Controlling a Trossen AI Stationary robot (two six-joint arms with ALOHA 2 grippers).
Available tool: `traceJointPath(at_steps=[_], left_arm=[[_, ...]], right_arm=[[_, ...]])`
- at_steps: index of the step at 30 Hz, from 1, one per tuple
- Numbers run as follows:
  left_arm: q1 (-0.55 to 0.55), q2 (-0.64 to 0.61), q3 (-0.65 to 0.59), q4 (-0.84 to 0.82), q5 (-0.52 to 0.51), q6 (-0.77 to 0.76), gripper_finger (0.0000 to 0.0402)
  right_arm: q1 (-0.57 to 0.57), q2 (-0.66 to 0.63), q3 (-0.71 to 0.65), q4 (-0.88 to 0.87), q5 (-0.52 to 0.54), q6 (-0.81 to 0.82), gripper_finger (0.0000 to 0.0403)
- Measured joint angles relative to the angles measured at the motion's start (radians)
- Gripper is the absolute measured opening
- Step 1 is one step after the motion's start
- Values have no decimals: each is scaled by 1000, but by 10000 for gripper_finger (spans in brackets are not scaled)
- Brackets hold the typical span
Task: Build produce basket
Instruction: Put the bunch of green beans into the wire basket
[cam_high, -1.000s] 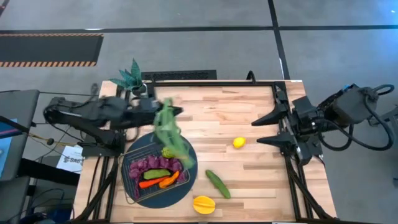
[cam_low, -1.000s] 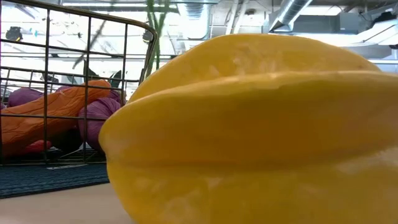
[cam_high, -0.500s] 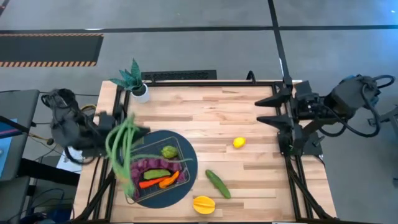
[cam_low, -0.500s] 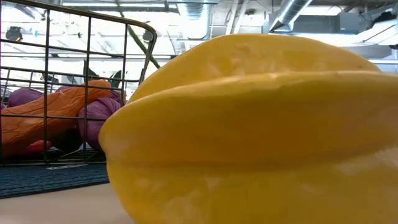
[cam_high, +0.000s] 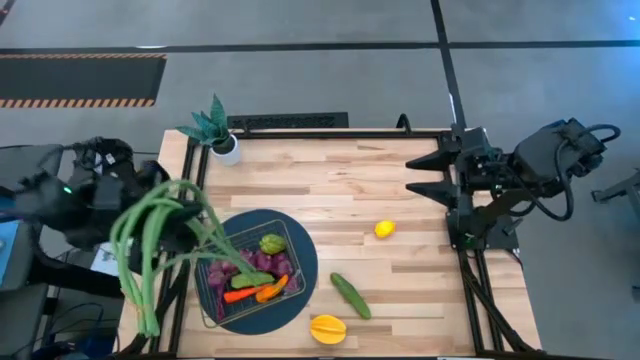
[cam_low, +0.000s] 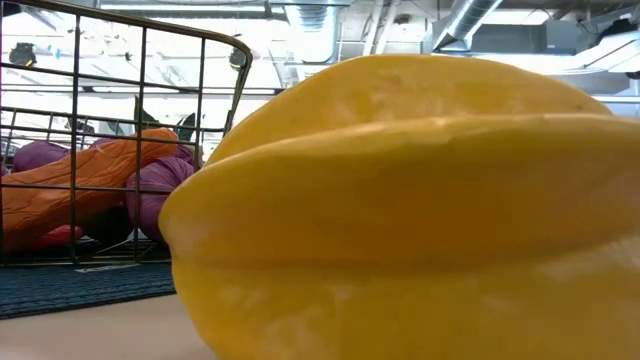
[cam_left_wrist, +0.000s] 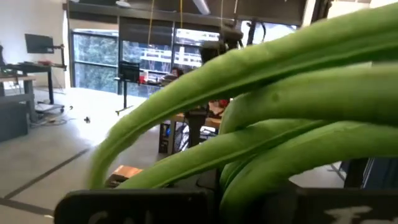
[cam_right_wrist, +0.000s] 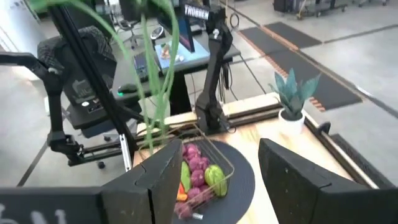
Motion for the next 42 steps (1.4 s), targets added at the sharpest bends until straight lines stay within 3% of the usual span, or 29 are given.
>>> traceJointPath(at_steps=[8,14,20,33,42], left_arm=[[-117,2,75,-47,-160,9,0],[-142,30,60,-316,-176,-295,0],[-74,104,57,-602,-142,-666,0],[210,278,56,-1056,261,-1174,0],[396,370,56,-1353,651,-1293,0]], right_arm=[[0,1,0,-17,0,34,227],[0,1,0,-17,0,34,227],[0,1,0,-15,0,36,227],[1,22,0,-14,-4,68,227],[4,29,0,-16,-7,83,227]])
